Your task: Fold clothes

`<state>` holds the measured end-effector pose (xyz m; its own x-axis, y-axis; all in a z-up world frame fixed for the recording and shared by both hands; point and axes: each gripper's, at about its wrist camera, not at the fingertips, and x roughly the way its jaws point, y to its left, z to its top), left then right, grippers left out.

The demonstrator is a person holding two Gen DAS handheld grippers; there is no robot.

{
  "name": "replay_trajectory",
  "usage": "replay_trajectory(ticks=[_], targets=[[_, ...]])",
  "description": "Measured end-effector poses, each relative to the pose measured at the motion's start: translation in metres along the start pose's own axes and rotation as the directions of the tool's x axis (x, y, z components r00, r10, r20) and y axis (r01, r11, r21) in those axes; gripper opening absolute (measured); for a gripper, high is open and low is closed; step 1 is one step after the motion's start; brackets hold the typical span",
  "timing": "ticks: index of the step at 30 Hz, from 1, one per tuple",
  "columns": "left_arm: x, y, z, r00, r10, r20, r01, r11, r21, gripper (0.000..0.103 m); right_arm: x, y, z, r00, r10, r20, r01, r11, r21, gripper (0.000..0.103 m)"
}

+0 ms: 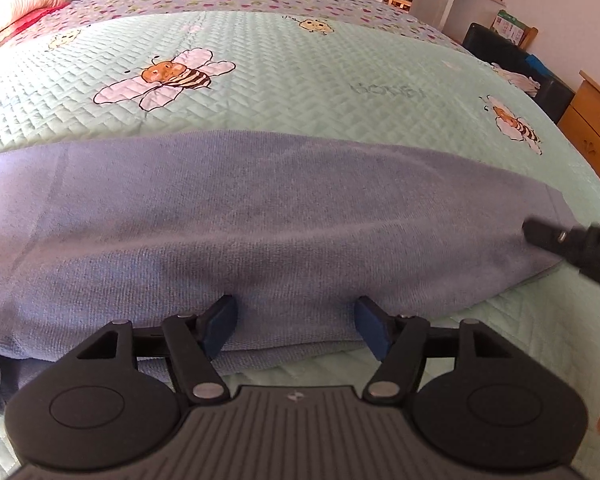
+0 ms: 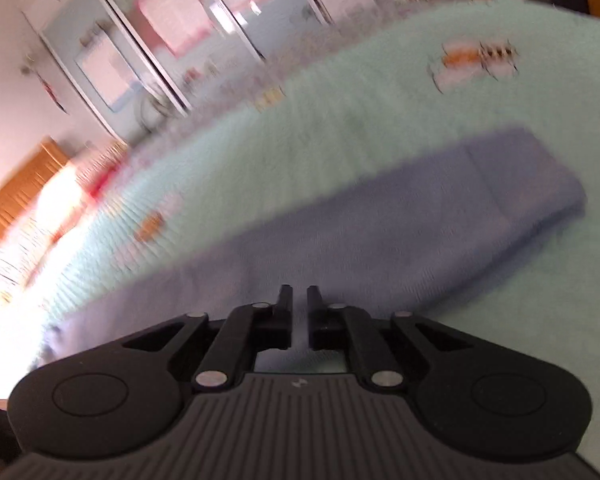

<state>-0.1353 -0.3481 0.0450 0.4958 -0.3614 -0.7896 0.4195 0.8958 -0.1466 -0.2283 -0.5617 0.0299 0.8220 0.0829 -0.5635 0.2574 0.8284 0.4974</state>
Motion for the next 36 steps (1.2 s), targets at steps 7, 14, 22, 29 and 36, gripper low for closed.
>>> replay_trajectory(ticks=[7, 14, 22, 29, 36], targets=[[0.001, 0.002, 0.001, 1.0, -0.02, -0.011, 0.02, 1.0, 0.011, 0.072, 0.01, -0.057, 0.0, 0.993, 0.115, -0.034, -0.11, 0.985, 0.131, 0.0], [-0.002, -0.001, 0.003, 1.0, -0.011, -0.015, 0.011, 1.0, -0.006, 0.075, -0.016, -0.075, 0.002, 0.993, 0.072, 0.093, -0.09, 0.975, 0.205, 0.015], [-0.039, -0.031, 0.007, 0.991, -0.092, 0.095, 0.092, 0.996, 0.003, 0.067, -0.004, -0.108, -0.019, 0.983, 0.093, 0.16, -0.133, 0.956, 0.262, 0.0], [0.021, -0.086, 0.026, 0.993, -0.115, -0.006, 0.115, 0.989, 0.09, 0.067, -0.003, -0.102, -0.018, 0.982, 0.085, 0.17, -0.125, 0.961, 0.245, 0.0], [0.039, -0.091, 0.026, 0.995, -0.092, -0.036, 0.097, 0.98, 0.172, 0.076, -0.015, -0.09, -0.001, 0.989, 0.02, 0.148, -0.051, 0.977, 0.208, 0.002]])
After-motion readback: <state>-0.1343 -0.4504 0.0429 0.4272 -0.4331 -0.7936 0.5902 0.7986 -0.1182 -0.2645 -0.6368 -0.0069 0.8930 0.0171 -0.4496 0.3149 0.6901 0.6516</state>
